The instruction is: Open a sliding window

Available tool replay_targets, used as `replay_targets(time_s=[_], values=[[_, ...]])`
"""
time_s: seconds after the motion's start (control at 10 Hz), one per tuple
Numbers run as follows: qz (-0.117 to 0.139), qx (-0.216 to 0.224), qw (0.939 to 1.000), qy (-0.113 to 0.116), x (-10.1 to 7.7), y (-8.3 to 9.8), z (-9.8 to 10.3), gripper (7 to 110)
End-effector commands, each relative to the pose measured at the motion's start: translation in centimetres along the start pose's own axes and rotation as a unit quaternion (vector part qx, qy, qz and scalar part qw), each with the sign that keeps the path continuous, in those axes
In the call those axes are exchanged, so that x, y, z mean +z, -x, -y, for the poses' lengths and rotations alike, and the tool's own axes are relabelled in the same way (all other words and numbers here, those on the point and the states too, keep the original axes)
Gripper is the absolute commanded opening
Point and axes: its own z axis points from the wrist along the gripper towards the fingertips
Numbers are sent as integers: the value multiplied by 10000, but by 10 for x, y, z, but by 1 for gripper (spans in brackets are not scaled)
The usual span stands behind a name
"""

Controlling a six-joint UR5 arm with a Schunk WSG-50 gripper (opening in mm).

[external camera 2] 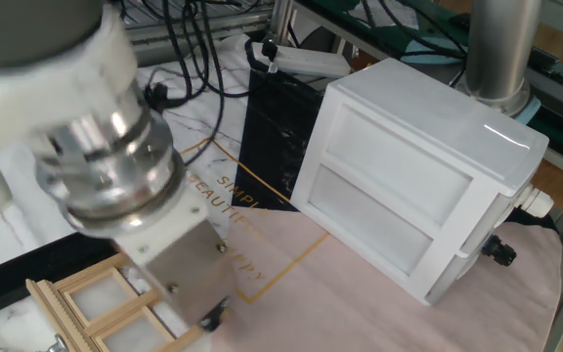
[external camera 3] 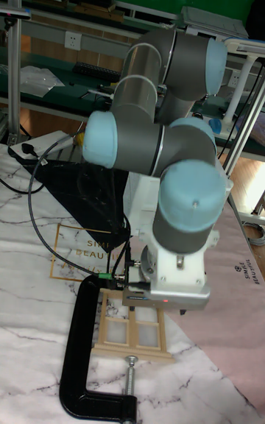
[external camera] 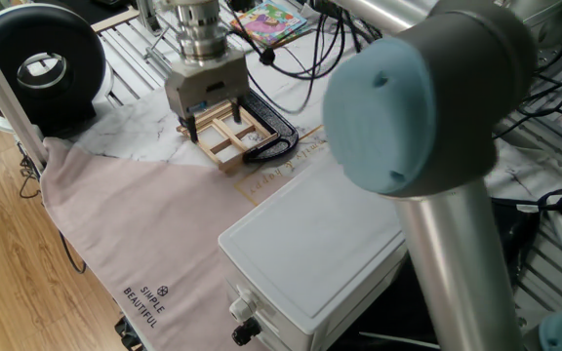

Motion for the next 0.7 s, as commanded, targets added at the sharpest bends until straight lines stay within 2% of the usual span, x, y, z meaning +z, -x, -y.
replay_targets(time_s=[0.0,0.1,0.2,0.3,0.4,0.6], values=[[889,-313,9955,13,-46,9,-14,7],[1062,-283,9939,-82,-56,-1,-16,7],[1349,-251,9904,-163,-64,-1,-16,7],[1676,-219,9855,-150,-71,7,-19,7],[1875,-246,9819,-44,-70,25,-25,7],[2164,-363,9756,76,-43,58,-32,7]])
